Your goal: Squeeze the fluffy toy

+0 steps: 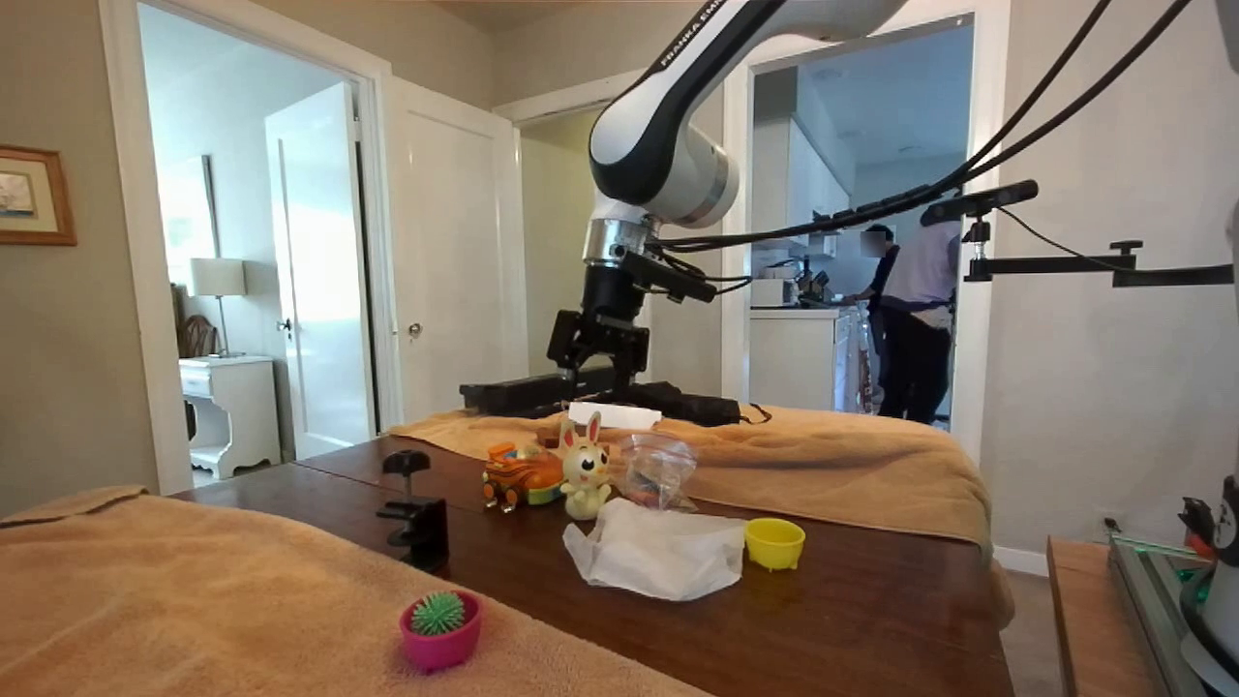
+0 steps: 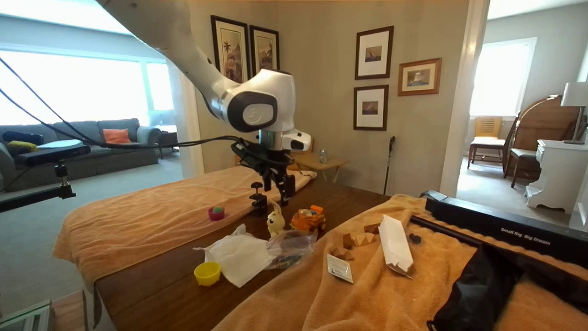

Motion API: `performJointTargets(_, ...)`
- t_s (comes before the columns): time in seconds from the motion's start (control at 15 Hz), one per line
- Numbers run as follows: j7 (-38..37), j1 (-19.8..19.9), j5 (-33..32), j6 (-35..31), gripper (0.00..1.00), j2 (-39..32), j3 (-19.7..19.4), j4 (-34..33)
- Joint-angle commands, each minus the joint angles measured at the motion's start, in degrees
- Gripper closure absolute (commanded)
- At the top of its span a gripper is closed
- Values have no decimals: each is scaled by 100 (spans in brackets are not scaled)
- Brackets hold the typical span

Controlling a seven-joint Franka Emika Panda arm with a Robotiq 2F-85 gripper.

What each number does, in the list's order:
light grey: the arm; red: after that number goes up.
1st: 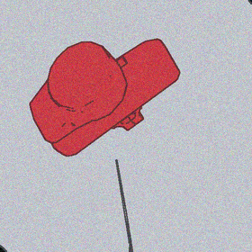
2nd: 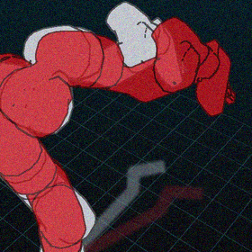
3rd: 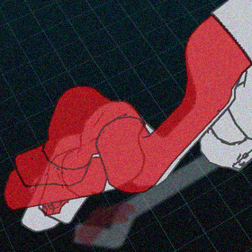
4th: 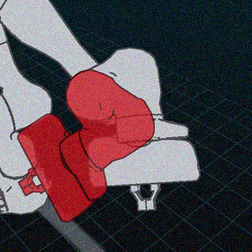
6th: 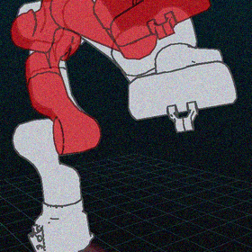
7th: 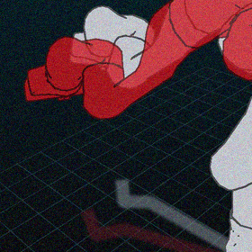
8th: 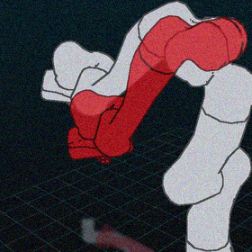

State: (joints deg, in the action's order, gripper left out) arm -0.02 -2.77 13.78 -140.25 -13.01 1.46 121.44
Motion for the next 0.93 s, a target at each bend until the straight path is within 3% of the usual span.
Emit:
performJointTargets(0.0,-593,-142,-605,81,0,-442,-22,-512)
performJointTargets(0.4,-956,-307,-653,72,0,-684,22,-728)
performJointTargets(0.87,-1392,-478,-1133,171,0,-634,-71,-580)
